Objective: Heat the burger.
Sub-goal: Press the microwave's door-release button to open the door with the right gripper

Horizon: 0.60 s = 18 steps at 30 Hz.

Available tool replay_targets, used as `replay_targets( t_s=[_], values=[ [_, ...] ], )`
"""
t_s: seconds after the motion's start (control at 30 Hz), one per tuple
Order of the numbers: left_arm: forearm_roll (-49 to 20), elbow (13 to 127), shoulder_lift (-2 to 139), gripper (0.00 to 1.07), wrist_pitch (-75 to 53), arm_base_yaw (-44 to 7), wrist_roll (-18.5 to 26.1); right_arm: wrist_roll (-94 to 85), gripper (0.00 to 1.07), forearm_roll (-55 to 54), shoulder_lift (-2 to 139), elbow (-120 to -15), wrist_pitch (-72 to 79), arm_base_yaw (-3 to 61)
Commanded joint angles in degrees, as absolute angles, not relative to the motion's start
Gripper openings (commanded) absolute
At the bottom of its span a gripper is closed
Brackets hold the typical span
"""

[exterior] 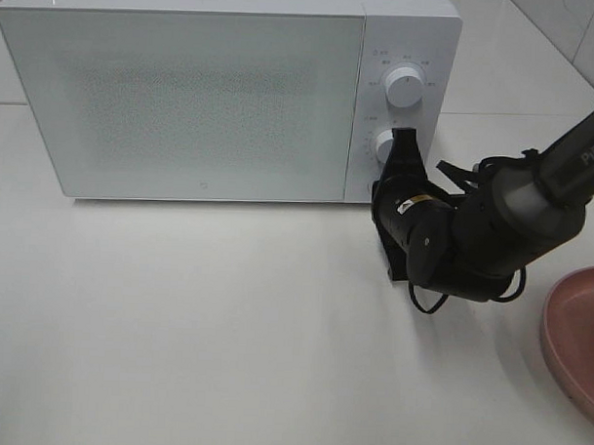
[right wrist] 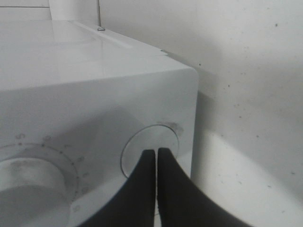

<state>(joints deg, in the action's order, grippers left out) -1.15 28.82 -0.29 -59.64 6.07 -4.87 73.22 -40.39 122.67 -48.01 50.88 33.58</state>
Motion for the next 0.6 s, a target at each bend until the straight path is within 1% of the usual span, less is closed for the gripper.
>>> replay_targets(
  t_s=[0.03,0.23,0.6],
  values=[
    [-1.3,28.7,-1.3,0.98,-59.3,5.6,-5.3,72.9,0.0,-41.0,123.5,-50.1,50.2,33.2],
    [-1.3,28.7,-1.3,0.98,-59.3,5.6,-5.3,71.2,0.0,-43.4,123.5,-50.4,51.2,33.2],
    [-1.3,28.7,-1.3,0.98,-59.3,5.6,-5.3,71.3,0.0,-43.4,122.5,-50.4,54.5,33.2]
  ],
)
